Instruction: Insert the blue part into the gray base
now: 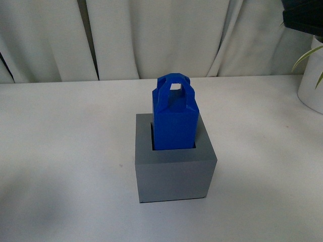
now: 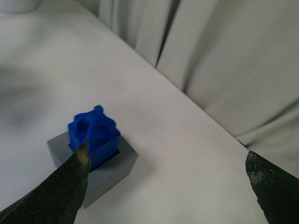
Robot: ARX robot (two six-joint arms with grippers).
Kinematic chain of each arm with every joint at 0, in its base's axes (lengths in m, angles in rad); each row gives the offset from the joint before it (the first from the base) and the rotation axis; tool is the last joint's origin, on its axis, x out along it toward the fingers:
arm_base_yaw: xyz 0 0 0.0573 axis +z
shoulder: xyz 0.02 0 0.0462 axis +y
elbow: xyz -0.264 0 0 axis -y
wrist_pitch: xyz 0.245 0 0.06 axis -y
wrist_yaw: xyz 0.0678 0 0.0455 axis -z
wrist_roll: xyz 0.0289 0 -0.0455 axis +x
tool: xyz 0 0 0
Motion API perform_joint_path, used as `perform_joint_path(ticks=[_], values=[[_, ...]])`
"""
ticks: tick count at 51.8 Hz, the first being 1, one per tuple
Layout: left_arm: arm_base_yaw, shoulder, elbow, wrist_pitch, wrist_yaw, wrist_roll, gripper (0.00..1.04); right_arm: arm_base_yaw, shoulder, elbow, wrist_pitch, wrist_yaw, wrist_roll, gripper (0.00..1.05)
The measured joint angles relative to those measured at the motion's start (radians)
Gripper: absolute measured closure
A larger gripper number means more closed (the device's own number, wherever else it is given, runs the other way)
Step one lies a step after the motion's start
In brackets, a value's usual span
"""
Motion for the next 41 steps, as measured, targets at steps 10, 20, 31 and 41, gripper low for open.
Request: perform_joint_path(ticks=[10, 20, 31, 41], values=[[0.000, 0.000, 0.000, 0.000, 0.000, 0.000, 0.06, -0.008, -0.026, -0.076, 0.107, 0.016, 0.149, 0.07], [0.000, 0.000, 0.000, 0.000, 0.000, 0.000, 0.06, -0.008, -0.026, -0.076, 0.108, 0.015, 0.177, 0.07], [0.000, 0.000, 0.000, 0.000, -0.002, 0.000, 0.06, 0.042, -0.108, -0.300, 0.532, 0.717, 0.421, 0.37], [0.000, 0.000, 0.000, 0.000, 0.000, 0.000, 0.06, -0.013, -0.229, -0.460, 0.570, 0.731, 0.493, 0.77]])
